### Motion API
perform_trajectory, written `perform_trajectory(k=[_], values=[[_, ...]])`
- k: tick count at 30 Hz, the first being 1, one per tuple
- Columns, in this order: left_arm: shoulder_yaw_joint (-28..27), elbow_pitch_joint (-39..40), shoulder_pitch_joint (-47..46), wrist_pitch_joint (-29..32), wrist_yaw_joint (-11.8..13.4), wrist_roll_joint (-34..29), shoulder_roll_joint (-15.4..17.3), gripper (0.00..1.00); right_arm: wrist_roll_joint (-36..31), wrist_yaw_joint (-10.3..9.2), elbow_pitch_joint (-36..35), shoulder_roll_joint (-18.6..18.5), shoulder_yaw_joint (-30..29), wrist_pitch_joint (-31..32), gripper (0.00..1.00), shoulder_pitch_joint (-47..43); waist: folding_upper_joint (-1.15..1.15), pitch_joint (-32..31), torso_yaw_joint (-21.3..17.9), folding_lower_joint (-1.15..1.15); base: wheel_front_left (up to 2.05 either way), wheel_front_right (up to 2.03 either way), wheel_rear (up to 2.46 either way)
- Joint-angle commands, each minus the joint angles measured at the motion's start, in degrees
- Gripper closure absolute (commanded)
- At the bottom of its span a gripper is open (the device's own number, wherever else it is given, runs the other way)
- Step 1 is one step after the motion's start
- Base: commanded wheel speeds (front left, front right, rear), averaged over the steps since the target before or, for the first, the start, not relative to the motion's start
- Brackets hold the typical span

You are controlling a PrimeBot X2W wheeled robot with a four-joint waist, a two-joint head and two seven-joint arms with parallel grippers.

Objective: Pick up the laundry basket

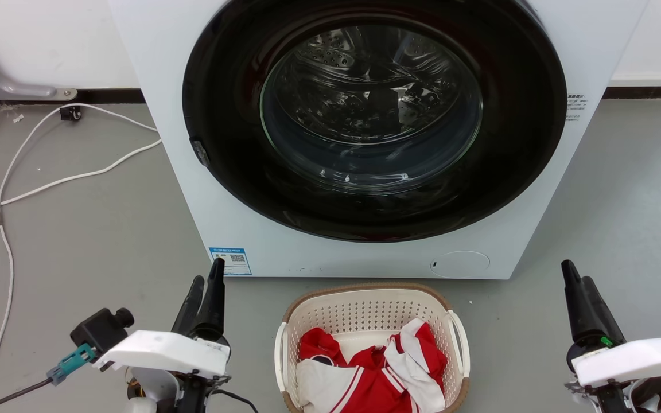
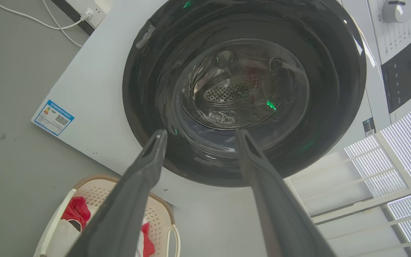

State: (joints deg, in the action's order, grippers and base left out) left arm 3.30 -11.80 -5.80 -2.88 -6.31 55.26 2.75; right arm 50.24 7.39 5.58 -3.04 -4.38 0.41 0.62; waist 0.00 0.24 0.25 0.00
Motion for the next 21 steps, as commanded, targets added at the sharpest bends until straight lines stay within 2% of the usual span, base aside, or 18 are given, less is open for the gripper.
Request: perform_trajectory(k=[1,21], values=[[0.4,0.8,-1.5,-0.5,0.1,-1.6,0.2,0.0,-1.9,0.06,-1.2,-0.1,0.1,0.1,0.0,0.2,0.0,0.0,0.0,0.0,0.0,0.0,0.0],[3.9,0.5,-1.6,-4.3,0.9,-18.9,0.2,0.0,-21.7,0.09,-5.9,0.0,1.5,0.1,0.0,-2.3,0.0,0.0,0.1,0.0,0.0,0.0,0.0]])
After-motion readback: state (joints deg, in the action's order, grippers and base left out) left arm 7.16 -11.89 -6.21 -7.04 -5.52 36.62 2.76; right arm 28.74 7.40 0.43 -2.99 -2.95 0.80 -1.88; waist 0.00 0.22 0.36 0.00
